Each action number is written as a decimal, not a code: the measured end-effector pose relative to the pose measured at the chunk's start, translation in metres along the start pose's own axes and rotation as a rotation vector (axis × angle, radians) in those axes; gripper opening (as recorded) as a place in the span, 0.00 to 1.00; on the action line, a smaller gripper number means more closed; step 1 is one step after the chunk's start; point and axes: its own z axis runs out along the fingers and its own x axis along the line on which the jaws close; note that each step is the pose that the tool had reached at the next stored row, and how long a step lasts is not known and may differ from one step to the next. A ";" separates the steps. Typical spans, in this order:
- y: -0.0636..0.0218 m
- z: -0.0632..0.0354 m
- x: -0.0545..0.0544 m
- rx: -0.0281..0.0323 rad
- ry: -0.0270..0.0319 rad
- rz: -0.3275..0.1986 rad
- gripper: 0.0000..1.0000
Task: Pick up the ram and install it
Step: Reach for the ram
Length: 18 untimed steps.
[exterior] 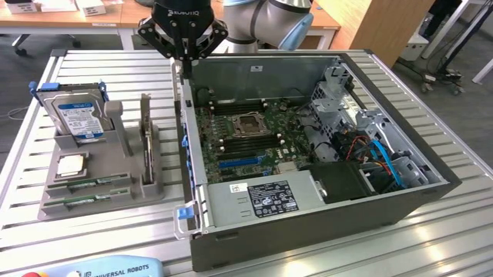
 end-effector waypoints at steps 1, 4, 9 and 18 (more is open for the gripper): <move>-0.0001 0.0000 0.001 -0.0001 -0.0001 0.000 0.10; -0.0002 -0.0001 0.003 0.0000 0.0000 0.000 0.10; -0.0004 -0.0001 0.006 0.0000 0.0000 0.000 0.10; -0.0009 -0.0002 0.011 0.0000 0.0000 0.000 0.10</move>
